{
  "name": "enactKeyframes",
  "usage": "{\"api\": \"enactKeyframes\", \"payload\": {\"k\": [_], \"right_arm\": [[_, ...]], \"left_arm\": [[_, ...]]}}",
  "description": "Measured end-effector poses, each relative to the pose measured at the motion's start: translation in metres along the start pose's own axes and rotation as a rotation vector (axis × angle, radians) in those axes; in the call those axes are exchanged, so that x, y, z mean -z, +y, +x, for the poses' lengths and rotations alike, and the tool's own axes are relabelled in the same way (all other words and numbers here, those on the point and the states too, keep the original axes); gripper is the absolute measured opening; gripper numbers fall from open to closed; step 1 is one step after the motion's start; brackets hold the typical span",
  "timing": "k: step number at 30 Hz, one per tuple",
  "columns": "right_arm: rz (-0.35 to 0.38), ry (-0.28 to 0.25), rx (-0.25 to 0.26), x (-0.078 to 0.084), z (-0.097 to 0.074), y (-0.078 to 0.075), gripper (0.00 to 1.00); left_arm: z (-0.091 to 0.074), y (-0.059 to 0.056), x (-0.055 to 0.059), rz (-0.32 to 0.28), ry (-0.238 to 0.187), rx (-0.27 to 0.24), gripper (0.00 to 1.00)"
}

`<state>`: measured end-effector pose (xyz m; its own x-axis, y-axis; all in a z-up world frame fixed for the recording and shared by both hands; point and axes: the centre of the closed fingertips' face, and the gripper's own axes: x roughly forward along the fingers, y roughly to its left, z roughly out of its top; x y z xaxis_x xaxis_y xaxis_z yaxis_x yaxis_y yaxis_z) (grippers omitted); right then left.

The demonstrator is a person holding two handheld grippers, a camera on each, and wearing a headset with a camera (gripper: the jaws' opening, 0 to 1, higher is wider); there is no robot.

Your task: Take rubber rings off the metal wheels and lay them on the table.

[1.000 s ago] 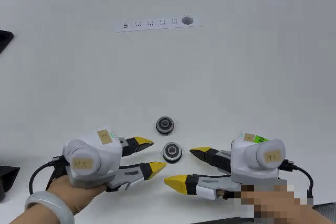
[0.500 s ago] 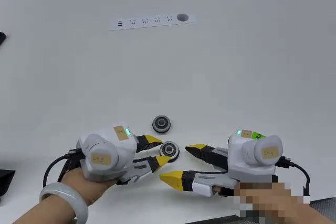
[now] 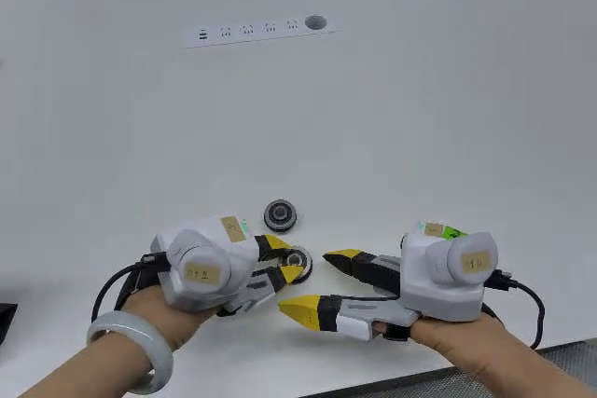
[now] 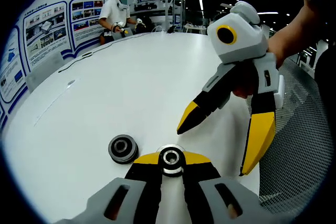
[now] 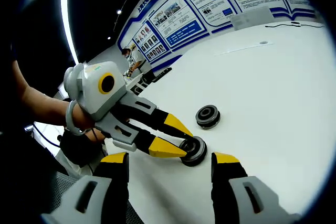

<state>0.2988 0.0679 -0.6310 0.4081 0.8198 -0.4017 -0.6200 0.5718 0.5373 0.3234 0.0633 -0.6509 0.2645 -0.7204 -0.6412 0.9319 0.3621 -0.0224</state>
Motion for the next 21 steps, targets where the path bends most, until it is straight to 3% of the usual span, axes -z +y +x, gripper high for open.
{"api": "enactKeyframes", "payload": {"k": [4,21], "right_arm": [[0.011,-0.005,-0.001,-0.001,0.001,-0.001,0.64],[0.132,-0.05,0.001,-0.006,0.006,-0.012,0.58]], "left_arm": [[0.001,0.0,0.004,0.007,0.016,0.004,0.15],[0.0,0.0,0.003,0.026,0.006,0.006,0.13]]}}
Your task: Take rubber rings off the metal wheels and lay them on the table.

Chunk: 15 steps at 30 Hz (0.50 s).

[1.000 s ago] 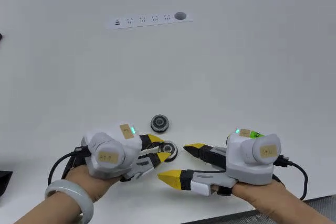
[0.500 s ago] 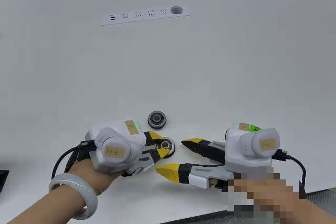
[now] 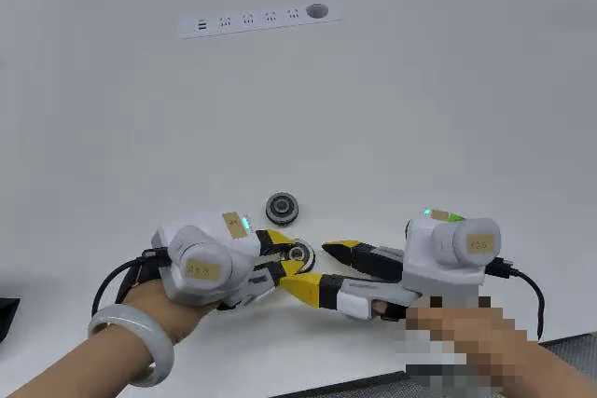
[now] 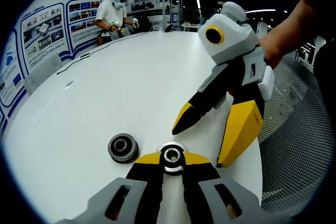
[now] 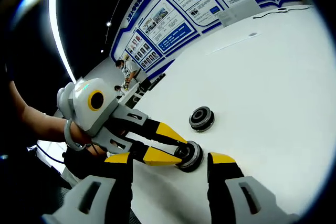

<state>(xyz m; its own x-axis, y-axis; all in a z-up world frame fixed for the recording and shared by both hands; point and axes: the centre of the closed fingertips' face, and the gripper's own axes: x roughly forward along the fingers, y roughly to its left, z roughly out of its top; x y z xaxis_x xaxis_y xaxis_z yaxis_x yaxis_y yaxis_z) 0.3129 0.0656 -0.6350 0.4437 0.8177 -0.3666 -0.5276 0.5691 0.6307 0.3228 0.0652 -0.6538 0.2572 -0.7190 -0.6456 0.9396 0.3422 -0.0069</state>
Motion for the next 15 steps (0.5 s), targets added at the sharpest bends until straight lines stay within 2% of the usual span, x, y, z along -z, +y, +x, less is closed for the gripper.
{"api": "enactKeyframes", "payload": {"k": [5,10,15], "right_arm": [[0.033,0.009,0.007,0.0005,0.0032,-0.0043,0.51],[0.092,-0.015,0.014,-0.0039,0.0054,-0.0095,0.48],[0.122,-0.012,-0.001,-0.004,0.0087,-0.0084,0.47]], "left_arm": [[0.0001,0.0004,0.0003,0.0,-0.004,0.0,0.13],[0.0005,0.0007,0.0003,0.001,-0.007,-0.001,0.13],[0.0004,0.0006,0.0001,-0.004,-0.01,-0.001,0.13]]}}
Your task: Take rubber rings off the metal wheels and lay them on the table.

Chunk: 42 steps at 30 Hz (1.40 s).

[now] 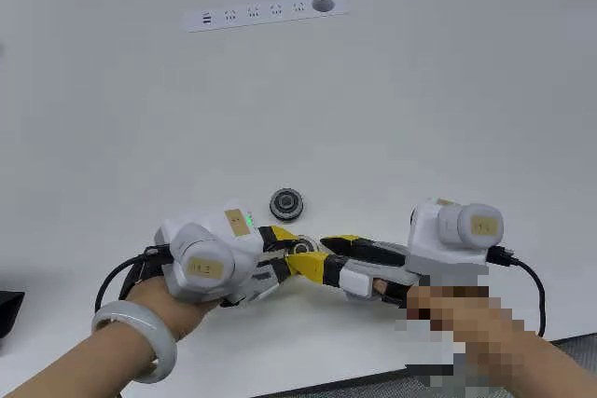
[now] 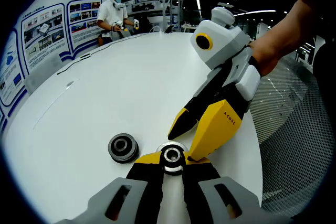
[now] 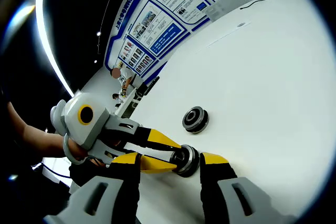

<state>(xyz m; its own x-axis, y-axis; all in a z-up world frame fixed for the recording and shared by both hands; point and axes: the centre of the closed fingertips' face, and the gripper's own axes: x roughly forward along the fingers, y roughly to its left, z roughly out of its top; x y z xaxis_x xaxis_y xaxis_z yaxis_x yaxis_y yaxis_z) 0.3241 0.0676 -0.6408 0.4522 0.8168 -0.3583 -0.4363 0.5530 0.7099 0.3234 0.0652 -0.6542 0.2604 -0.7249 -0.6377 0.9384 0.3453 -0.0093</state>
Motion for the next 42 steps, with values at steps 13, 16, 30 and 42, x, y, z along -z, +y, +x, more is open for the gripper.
{"api": "enactKeyframes", "payload": {"k": [13,16,30,42], "right_arm": [[0.022,0.027,-0.031,-0.001,0.009,0.0,0.47],[0.032,0.035,-0.044,0.0,0.009,0.002,0.48],[0.083,0.067,-0.076,0.006,-0.001,0.007,0.5],[0.11,0.059,-0.088,0.009,-0.01,0.01,0.47]], "left_arm": [[0.0,0.0,0.0,-0.011,-0.006,-0.004,0.13],[0.0,0.0,0.0,-0.015,-0.007,-0.006,0.13],[0.0,0.0,0.001,-0.017,-0.004,-0.011,0.13],[0.0,0.0,0.001,-0.02,-0.003,-0.013,0.13]]}}
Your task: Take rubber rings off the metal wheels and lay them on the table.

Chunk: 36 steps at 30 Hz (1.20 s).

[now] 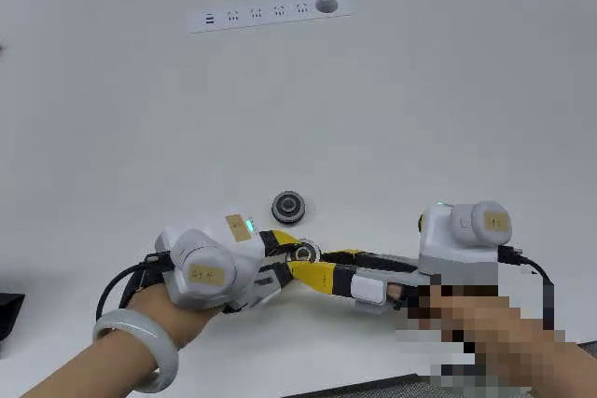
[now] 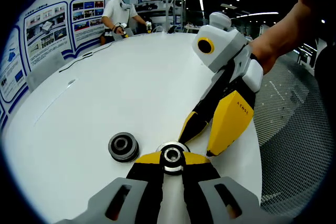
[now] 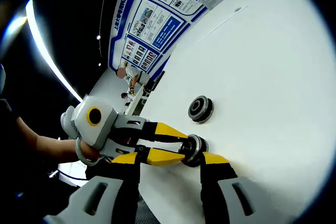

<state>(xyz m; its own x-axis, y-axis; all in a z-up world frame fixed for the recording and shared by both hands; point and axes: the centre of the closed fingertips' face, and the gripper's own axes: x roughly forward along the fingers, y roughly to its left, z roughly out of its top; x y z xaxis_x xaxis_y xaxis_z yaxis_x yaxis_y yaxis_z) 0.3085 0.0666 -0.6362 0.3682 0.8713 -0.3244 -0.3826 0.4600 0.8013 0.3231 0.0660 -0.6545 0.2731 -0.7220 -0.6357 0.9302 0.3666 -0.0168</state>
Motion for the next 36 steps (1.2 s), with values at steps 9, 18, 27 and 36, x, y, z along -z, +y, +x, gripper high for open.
{"api": "enactKeyframes", "payload": {"k": [9,18,27,36], "right_arm": [[0.04,-0.016,0.021,-0.002,-0.001,-0.008,0.37],[0.049,-0.017,0.068,-0.002,-0.001,-0.018,0.23],[0.06,-0.012,0.113,-0.002,0.0,-0.029,0.1],[0.061,-0.007,0.136,-0.001,0.0,-0.033,0.04]], "left_arm": [[0.0,0.0,0.0,-0.003,0.001,-0.002,0.13],[0.0,0.0,0.0,-0.004,0.001,-0.002,0.13],[0.0,0.0,0.0,-0.006,0.001,-0.002,0.13],[0.0,0.0,0.001,-0.006,0.001,0.0,0.13]]}}
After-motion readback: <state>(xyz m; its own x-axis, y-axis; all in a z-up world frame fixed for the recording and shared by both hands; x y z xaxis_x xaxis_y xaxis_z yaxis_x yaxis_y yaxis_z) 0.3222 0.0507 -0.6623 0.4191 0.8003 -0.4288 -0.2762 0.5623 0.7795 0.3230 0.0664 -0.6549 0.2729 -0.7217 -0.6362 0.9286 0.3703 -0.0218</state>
